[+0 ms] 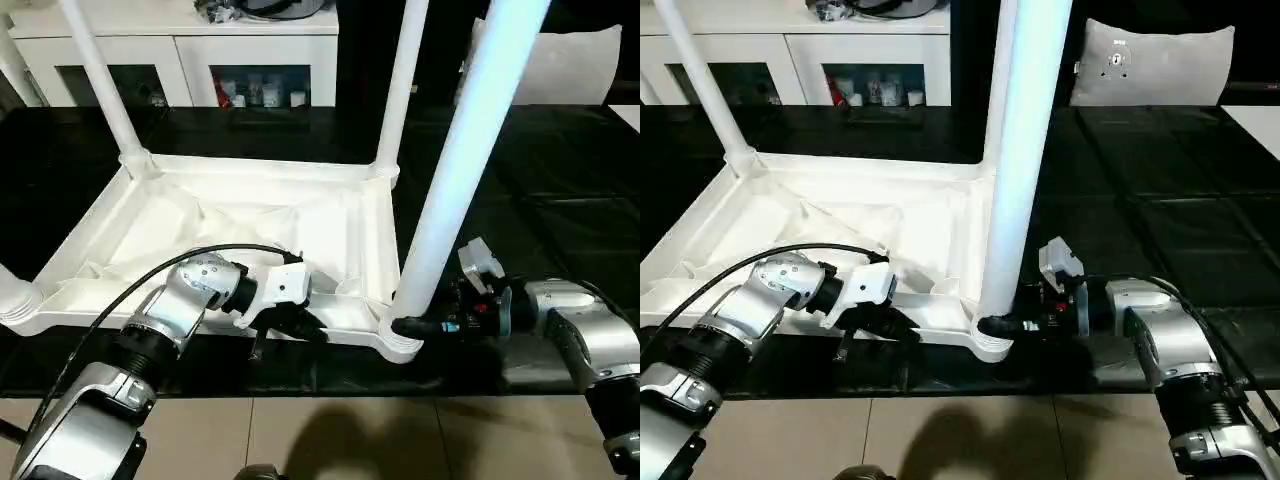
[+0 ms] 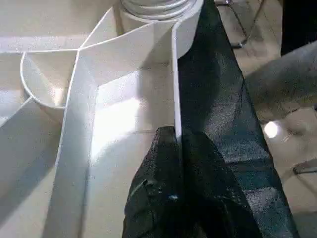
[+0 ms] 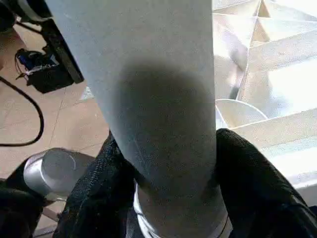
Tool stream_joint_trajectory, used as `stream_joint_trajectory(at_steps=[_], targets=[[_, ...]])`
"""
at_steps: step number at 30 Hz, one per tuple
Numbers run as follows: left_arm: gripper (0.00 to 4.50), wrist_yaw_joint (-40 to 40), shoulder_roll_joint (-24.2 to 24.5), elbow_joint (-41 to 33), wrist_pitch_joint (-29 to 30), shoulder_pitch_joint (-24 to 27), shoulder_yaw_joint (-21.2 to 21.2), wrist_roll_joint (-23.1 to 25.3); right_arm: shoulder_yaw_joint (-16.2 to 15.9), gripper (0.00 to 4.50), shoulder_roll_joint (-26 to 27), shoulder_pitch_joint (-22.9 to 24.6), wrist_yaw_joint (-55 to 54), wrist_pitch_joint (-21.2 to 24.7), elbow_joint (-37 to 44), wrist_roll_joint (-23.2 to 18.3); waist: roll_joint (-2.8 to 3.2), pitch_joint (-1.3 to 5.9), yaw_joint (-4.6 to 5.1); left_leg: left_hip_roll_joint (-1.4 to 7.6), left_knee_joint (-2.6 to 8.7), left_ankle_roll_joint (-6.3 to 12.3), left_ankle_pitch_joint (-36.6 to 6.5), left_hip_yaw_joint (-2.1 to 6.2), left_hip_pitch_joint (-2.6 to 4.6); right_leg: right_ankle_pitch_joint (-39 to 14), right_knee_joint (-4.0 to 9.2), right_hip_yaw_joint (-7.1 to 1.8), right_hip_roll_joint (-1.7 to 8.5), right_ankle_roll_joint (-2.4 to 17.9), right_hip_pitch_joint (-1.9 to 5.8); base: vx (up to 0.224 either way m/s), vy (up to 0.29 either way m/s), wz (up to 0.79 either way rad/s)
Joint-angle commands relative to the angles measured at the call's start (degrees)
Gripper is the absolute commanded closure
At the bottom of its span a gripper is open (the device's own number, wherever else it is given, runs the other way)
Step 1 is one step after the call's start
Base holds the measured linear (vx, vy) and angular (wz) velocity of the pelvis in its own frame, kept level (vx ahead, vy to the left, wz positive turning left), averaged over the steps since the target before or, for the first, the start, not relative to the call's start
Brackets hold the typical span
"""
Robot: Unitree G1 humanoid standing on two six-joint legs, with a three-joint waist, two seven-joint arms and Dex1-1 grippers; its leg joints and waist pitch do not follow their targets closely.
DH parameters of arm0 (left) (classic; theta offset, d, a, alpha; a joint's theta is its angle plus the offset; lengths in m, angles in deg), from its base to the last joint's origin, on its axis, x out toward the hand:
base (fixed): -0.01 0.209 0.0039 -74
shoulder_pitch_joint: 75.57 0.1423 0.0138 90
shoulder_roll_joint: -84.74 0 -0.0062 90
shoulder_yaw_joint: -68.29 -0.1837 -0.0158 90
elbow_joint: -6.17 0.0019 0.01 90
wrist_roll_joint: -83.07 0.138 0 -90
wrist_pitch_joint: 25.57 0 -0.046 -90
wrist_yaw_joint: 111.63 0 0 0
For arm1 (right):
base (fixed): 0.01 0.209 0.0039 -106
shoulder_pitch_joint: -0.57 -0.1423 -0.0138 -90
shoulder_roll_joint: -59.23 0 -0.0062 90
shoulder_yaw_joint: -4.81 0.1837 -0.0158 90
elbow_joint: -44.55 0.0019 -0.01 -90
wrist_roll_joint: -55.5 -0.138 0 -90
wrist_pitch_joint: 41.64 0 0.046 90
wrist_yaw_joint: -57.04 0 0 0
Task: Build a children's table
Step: Rotate leg to tighten
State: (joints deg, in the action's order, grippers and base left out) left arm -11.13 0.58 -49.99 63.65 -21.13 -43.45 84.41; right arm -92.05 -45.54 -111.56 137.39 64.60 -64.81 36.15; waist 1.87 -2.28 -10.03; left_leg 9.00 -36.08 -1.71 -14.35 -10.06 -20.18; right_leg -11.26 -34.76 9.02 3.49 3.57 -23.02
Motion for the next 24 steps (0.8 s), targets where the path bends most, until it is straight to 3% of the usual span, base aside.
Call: stream_joint_trajectory(at_steps=[1, 3, 5, 6, 7, 8, 10, 13, 15, 16, 17, 20, 24], targets=[[4.5, 5.11, -1.45, -0.66, 4.99, -1.03, 0.44, 1.13, 0.92, 2.39, 2.42, 0.18, -4.63, 3.76, 0.84, -1.08, -0.89, 3.63, 0.35, 5.84, 4.11, 6.14, 2.16, 2.19, 0.02, -11.8, 4.58, -5.19, 7.53, 4.07, 3.68, 0.0, 0.0, 0.0], [4.5, 10.02, -3.51, -0.53, 9.18, -1.06, 1.96, 1.0, 1.31, 2.4, 6.01, -0.63, -14.69, 3.35, -0.68, 2.59, -0.97, 3.25, 0.92, 5.49, 4.46, 4.39, 0.02, 2.21, 0.11, -17.13, 5.47, -4.92, 7.53, 3.13, 3.61, 0.0, 0.0, 0.0], [4.5, 10.02, -3.51, -0.53, 9.18, -1.06, 1.96, 1.0, 1.31, 2.41, 6.01, -0.63, -14.69, 3.35, -0.68, 2.59, -1.1, 3.09, 1.31, 4.82, 4.61, 3.1, -1.09, 2.07, 0.15, -21.36, 6.23, -4.8, 7.58, 1.5, 3.94, 0.0, 0.0, 0.0], [4.5, 15.23, -6.36, -0.88, 13.81, -1.33, 3.71, 0.31, 2.61, 2.43, 10.16, -2.2, -24.7, 4.46, -2.79, 4.62, -1.15, 3.25, 1.59, 4.58, 4.6, 3.2, -0.67, 2.01, -0.05, -21.66, 6.21, -4.84, 7.41, 0.5, 4.14, 0.0, 0.0, 0.0], [4.5, 16.82, -7.21, -0.89, 14.98, -1.47, 4.17, 0.22, 3.04, 2.43, 11.33, -2.67, -27.45, 4.83, -3.4, 5.08, -0.97, 3.19, 2.34, 5.04, 4.79, 2.69, -0.07, 2.21, -0.02, -20.2, 5.95, -4.77, 7.25, 1.18, 3.79, 0.0, 0.0, 0.0], [4.5, 21.29, -9.76, -1.16, 18.44, -1.9, 5.3, 0.17, 4.35, 2.45, 14.92, -4.14, -36.01, 6.25, -5.1, 6.34, -0.98, 3.28, 3.11, 5.13, 4.88, 2.12, -0.26, 2.5, -0.1, -19.66, 5.98, -4.63, 7.3, 1.54, 4.01, 0.0, 0.0, 0.0], [4.5, 25.81, -12.31, -0.93, 20.18, -2.42, 5.6, 1.07, 5.91, 2.46, 18.6, -5.9, -44.63, 6.66, -7.42, 7.54, -1.15, 3.21, 4.03, 4.57, 4.79, 1.75, -0.56, 2.38, -0.15, -20.09, 6.33, -4.63, 7.44, 1.83, 4.03, 0.0, 0.0, 0.0], [4.5, 32.07, -16.0, -0.02, 21.05, -2.95, 5.99, 2.19, 6.54, 2.46, 21.96, -7.73, -51.75, 3.43, -10.44, 9.58, -1.02, 3.43, 4.47, 4.35, 4.63, 2.99, 0.72, 2.18, -0.33, -18.22, 6.13, -4.83, 7.29, 2.29, 4.17, 0.0, 0.0, 0.0], [4.5, 36.33, -18.61, 1.0, 20.22, -3.34, 6.11, 3.0, 6.65, 2.46, 23.29, -8.7, -53.76, 0.64, -12.54, 10.26, -0.96, 3.63, 4.56, 4.45, 4.45, 4.67, 2.59, 2.2, -0.47, -14.13, 5.62, -4.9, 7.13, 2.93, 4.17, 0.0, 0.0, 0.0], [4.5, 37.88, -19.43, 1.27, 19.94, -3.4, 6.24, 3.27, 6.82, 1.93, 23.74, -8.81, -53.7, 0.16, -12.78, 10.01, -0.94, 3.6, 4.55, 4.5, 4.43, 5.04, 2.59, 2.18, -0.44, -13.63, 5.68, -4.89, 7.14, 3.11, 4.12, 0.0, 0.0, 0.0], [4.5, 39.05, -20.12, 1.57, 19.12, -3.51, 6.18, 3.6, 6.89, 1.8, 24.01, -8.82, -53.31, -0.87, -12.82, 9.86, -1.01, 3.64, 4.4, 4.63, 4.38, 6.04, 2.83, 2.19, -0.46, -12.52, 5.48, -4.95, 7.27, 3.51, 4.25, 0.0, 0.0, 0.0], [4.5, 40.2, -20.36, 1.48, 18.61, -3.53, 5.73, 4.75, 7.23, 1.63, 24.26, -8.44, -52.42, -2.0, -12.29, 10.18, -0.87, 3.67, 4.33, 5.06, 4.4, 6.93, 2.91, 2.32, -0.31, -11.56, 5.29, -5.0, 7.36, 4.06, 4.09, 0.0, 0.0, 0.0], [4.5, 39.0, -17.33, 1.17, 16.04, -3.15, 4.36, 6.58, 8.33, 1.27, 21.5, -6.67, -47.68, -6.48, -10.73, 8.85, -0.92, 3.67, 3.92, 4.96, 4.38, 7.0, 2.2, 2.24, -0.36, -11.89, 5.32, -5.1, 7.49, 3.99, 4.22, 0.0, 0.0, 0.0]])
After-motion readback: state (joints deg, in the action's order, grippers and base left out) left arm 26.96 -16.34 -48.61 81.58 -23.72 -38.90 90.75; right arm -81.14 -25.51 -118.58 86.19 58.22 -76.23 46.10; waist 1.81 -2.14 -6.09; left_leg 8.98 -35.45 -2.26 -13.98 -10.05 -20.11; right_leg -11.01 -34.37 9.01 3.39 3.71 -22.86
